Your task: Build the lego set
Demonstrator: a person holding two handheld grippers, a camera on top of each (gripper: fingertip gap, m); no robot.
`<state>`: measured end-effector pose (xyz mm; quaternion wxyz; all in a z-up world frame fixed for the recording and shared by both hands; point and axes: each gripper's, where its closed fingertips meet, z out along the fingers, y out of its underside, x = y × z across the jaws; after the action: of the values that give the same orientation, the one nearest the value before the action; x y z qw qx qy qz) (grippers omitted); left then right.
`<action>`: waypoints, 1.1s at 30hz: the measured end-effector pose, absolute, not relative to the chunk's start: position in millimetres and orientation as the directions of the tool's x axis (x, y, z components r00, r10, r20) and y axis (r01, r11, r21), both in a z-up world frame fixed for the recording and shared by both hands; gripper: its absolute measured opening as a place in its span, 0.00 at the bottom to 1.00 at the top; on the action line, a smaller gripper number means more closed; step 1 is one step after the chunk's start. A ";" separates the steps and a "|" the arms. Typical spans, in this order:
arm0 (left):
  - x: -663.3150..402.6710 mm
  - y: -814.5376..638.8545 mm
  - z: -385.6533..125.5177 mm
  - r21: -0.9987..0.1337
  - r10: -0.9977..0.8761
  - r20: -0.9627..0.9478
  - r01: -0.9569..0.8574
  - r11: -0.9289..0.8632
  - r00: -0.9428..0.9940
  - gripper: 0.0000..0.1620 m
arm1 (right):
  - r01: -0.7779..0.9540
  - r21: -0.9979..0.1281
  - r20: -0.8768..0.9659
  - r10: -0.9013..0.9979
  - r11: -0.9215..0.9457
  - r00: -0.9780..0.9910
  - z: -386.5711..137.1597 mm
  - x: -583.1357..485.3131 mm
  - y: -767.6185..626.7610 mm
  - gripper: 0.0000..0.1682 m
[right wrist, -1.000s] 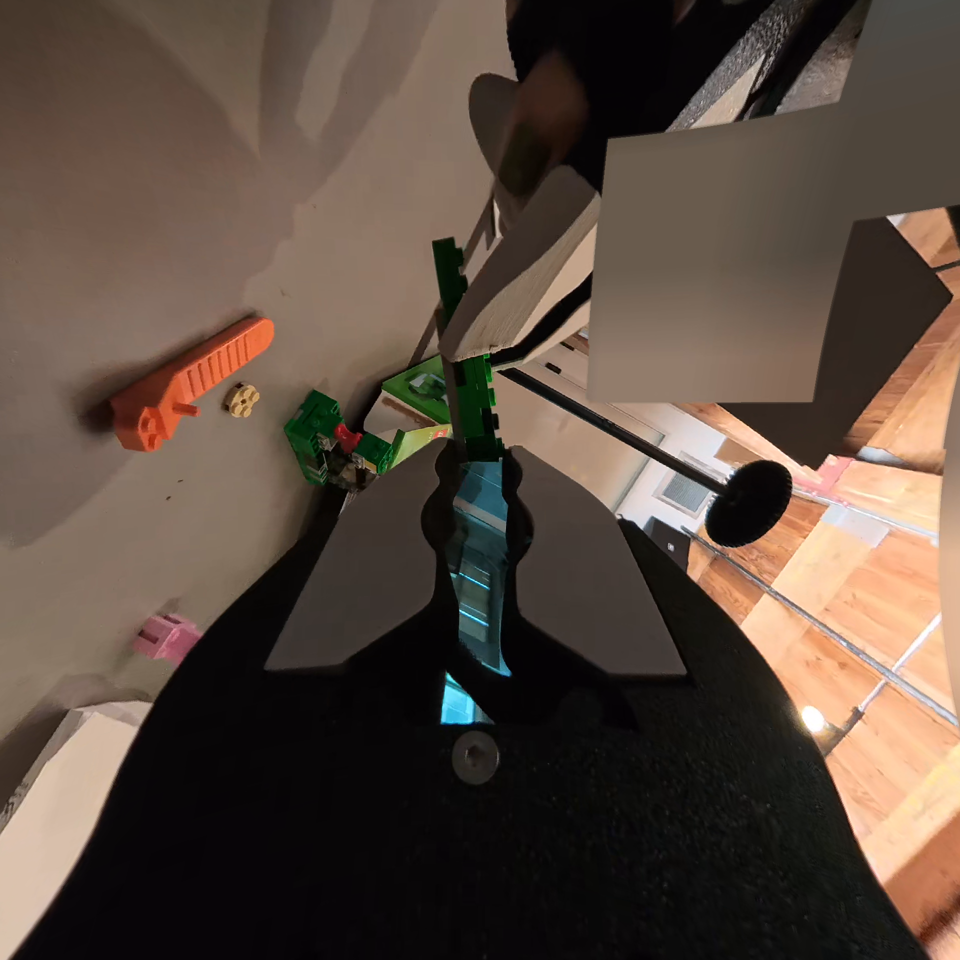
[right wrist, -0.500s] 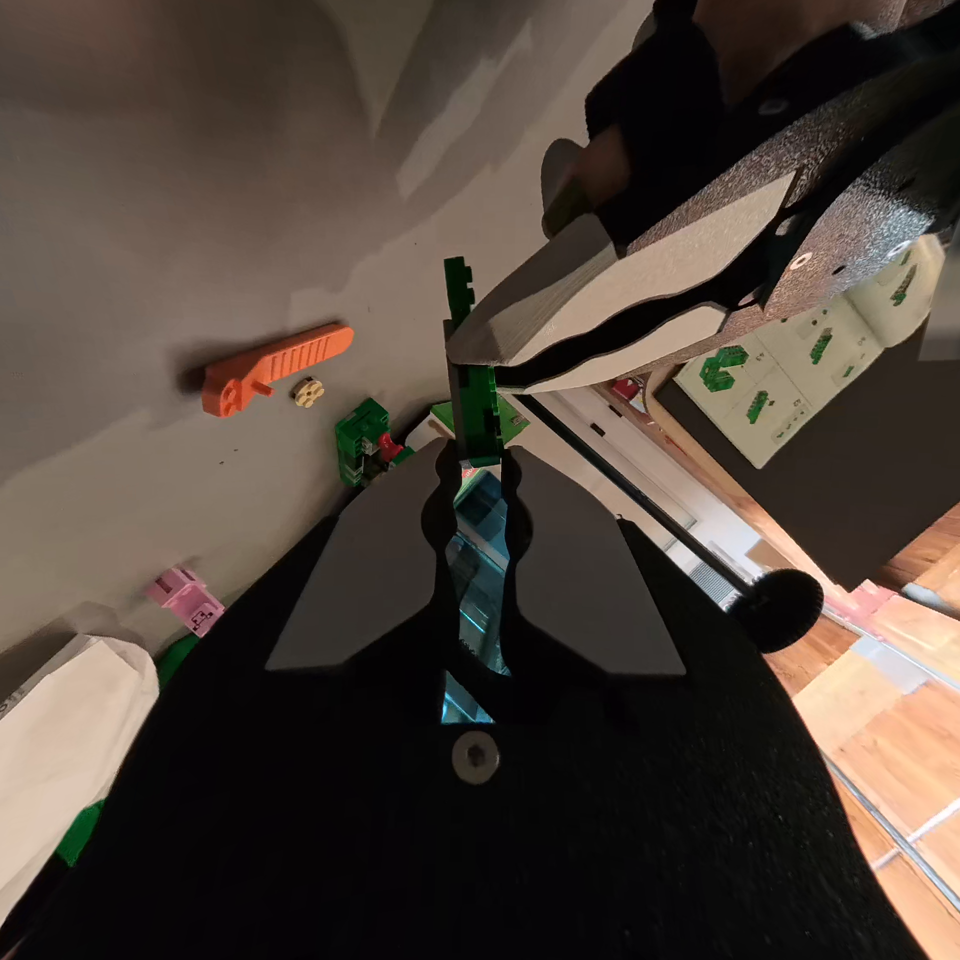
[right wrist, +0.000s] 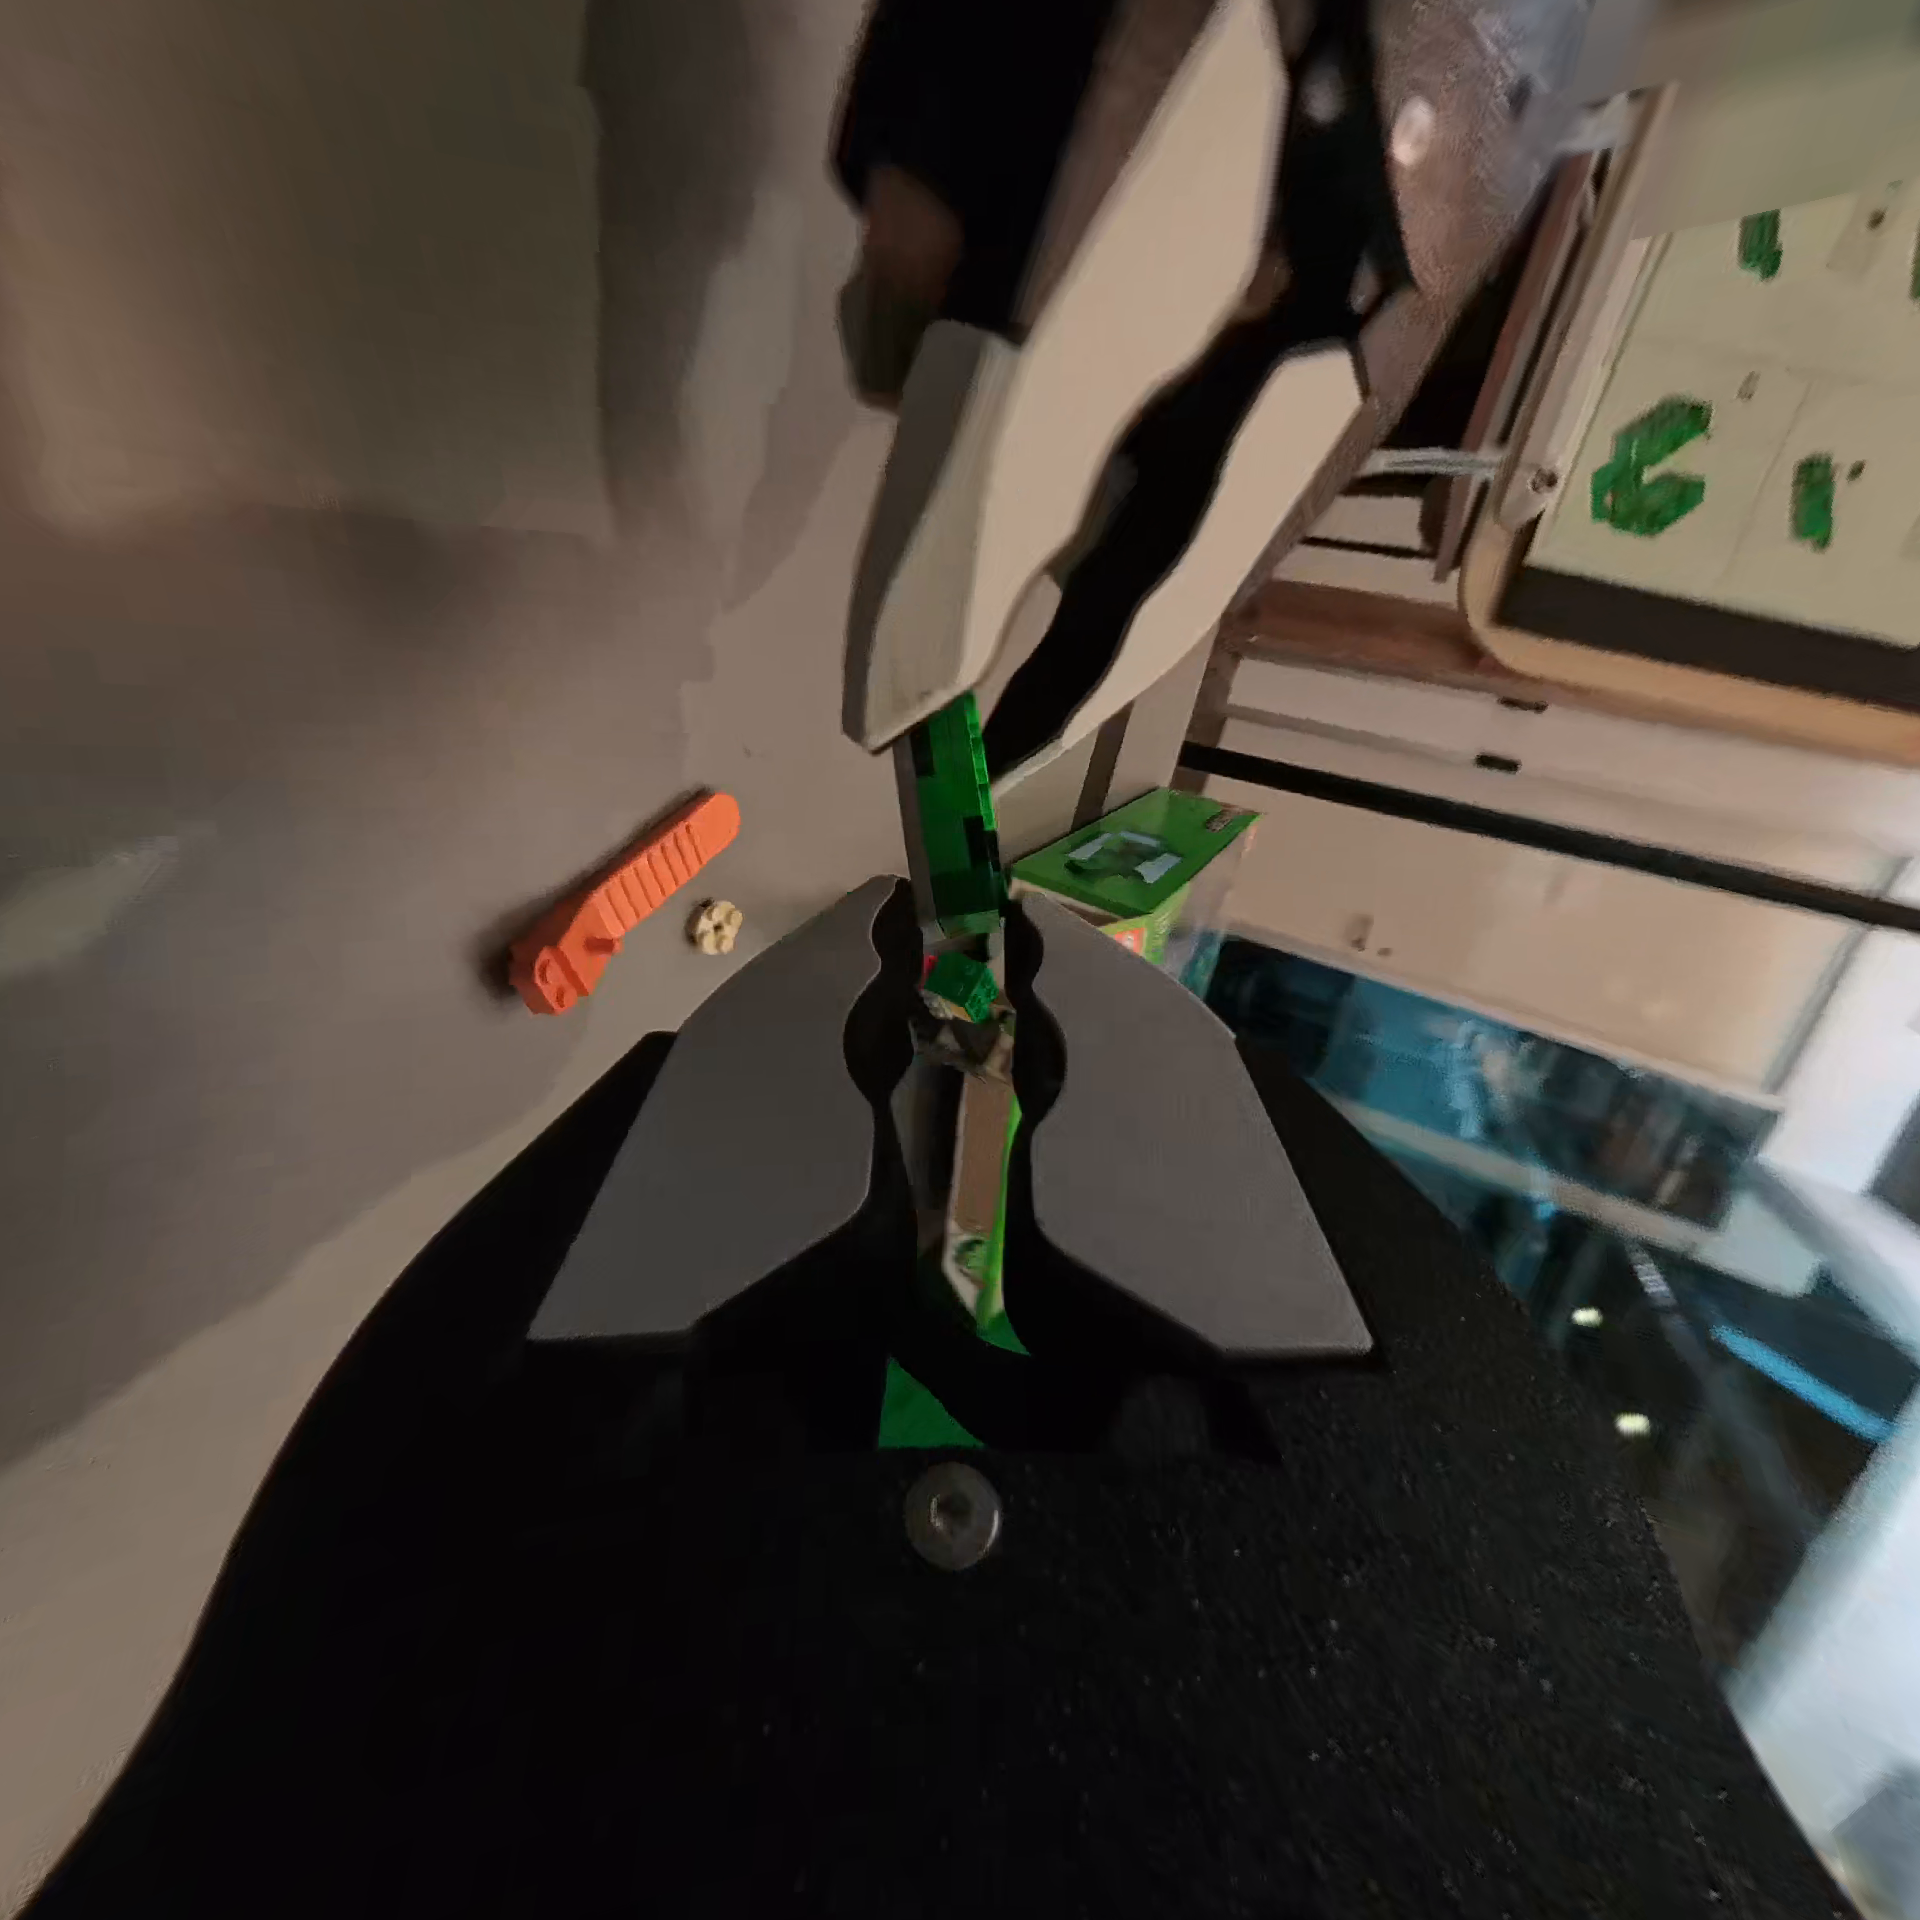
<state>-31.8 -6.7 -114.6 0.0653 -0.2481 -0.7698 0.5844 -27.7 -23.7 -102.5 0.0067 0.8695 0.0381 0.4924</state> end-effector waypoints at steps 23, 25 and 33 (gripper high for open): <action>-40.0 31.9 -36.9 -0.889 0.397 -0.442 0.333 -0.315 -0.804 0.10 | -0.026 -0.432 0.677 -0.343 -0.902 0.651 -39.2 -35.8 26.3 0.09; -42.1 36.4 -31.5 -0.883 0.411 -0.448 0.321 -0.342 -0.794 0.10 | -0.040 -0.430 0.656 -0.343 -0.902 0.672 -34.1 -38.2 30.7 0.08; -47.8 55.5 -5.3 -0.905 0.548 -0.331 0.094 -0.415 -0.768 0.10 | 0.006 -0.549 0.608 -0.395 -0.836 0.689 -8.5 -43.8 52.0 0.12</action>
<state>-47.8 55.5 -5.3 0.1451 -0.3081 -0.5210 0.7827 -43.8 52.0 -8.5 -0.2647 0.8800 -0.1104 0.3785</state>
